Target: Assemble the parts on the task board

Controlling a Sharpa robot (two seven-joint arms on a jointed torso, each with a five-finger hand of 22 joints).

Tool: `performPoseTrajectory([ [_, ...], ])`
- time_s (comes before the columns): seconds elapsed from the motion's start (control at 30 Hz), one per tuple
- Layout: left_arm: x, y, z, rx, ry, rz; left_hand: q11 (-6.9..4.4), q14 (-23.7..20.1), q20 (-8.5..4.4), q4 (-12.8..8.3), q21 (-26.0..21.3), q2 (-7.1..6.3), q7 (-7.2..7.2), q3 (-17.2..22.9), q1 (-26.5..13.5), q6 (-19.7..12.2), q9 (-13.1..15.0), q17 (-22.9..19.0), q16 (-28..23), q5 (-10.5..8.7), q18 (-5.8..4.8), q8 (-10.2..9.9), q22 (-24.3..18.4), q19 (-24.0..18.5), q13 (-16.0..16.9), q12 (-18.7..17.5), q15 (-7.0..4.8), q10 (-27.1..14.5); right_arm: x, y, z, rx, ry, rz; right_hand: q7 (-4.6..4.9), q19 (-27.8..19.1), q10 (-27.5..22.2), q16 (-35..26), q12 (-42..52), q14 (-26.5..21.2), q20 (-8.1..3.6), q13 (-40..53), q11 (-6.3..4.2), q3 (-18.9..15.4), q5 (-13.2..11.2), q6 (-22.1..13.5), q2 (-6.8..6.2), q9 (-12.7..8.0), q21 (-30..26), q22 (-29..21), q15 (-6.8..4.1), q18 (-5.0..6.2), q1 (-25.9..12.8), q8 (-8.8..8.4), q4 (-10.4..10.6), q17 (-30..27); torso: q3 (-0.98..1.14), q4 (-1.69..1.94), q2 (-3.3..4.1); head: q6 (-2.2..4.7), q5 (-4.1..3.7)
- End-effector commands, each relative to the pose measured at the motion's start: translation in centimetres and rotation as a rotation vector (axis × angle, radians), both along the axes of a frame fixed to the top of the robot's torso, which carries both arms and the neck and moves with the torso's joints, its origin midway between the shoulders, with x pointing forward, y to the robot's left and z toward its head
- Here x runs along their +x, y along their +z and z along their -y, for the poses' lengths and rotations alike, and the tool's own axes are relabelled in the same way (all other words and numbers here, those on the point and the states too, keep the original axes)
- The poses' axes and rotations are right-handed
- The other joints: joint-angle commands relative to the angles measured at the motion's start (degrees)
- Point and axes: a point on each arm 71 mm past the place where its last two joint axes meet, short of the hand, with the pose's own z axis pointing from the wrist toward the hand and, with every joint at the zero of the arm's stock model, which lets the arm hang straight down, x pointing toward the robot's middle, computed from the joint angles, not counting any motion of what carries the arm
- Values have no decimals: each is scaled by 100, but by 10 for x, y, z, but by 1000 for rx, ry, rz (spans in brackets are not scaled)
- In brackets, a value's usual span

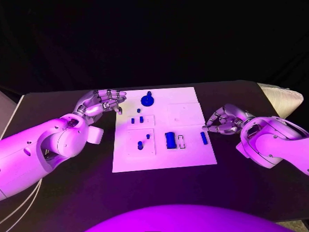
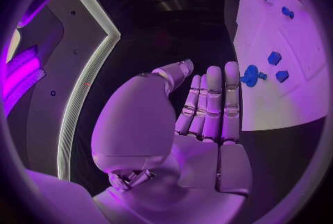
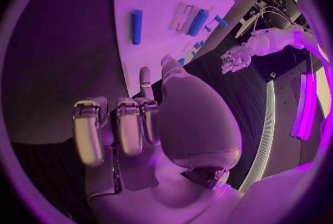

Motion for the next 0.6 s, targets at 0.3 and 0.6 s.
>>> performPoseTrajectory([
  [0.3, -1, 0, 2, -19, -9, 6, -12, -46, 17, 6, -34, 2, 33, -34, 27, -36, -8, -6, 16, 36, 83, 20, -7, 35, -5, 29, 6, -38, -9, -18, 5, -91, 39, -76, -6, 601, 608, -14, 12, 565, 29, 1508, 29, 17, 48, 41, -51, 18, 32, 1508, 27, -39, -24, -4, 27, 1365, 2, -4, -3, 0, -164],
  [0.6, -3, -2, 1, -16, -8, -1, -14, -46, 18, 16, -38, 9, 31, -35, 21, -42, -11, -8, 22, 36, 84, 29, -10, 38, -6, 43, 6, -35, -12, -30, -3, -106, 37, -76, -10, 601, 608, -16, 12, 565, 31, 1508, 26, -20, 49, 62, -91, 28, 32, 1508, 26, -39, -183, 2, 34, 1363, -14, 9, 4, -10, -145],
])
